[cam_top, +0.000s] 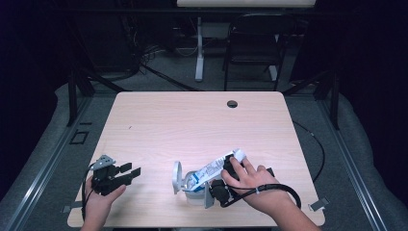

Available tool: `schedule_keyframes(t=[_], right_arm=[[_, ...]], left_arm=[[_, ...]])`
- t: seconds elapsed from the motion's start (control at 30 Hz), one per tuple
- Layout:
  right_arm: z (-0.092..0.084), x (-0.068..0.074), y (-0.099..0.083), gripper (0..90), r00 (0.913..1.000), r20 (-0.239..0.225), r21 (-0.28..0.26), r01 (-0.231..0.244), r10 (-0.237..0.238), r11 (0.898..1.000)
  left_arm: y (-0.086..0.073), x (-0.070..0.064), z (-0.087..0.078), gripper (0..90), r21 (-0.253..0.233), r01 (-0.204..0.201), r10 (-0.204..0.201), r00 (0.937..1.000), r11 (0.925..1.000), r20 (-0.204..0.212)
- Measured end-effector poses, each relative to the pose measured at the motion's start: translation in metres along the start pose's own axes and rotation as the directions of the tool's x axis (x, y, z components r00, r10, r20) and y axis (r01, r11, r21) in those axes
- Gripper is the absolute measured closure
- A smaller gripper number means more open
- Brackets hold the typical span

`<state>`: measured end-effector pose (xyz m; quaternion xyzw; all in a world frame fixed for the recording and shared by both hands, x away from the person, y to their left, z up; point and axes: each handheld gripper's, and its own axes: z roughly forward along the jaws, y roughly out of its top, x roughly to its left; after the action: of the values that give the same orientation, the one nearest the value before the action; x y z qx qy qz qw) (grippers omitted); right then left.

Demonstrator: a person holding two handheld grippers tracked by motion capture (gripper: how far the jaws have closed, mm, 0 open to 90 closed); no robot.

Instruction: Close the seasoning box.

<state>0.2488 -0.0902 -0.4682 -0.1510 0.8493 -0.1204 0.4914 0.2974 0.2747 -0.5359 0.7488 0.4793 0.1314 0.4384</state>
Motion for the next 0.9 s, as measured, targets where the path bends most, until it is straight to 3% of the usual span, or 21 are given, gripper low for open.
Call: schedule_keyframes(t=[0.9], right_arm=[[-0.0013,0.0,-0.001,59.6,0.9999,0.008,-0.002,0.012,-0.012,1.0]], left_arm=[[-0.0004,0.0014,-0.0002,51.0,0.003,0.006,-0.006,1.0,1.0,-0.002]])
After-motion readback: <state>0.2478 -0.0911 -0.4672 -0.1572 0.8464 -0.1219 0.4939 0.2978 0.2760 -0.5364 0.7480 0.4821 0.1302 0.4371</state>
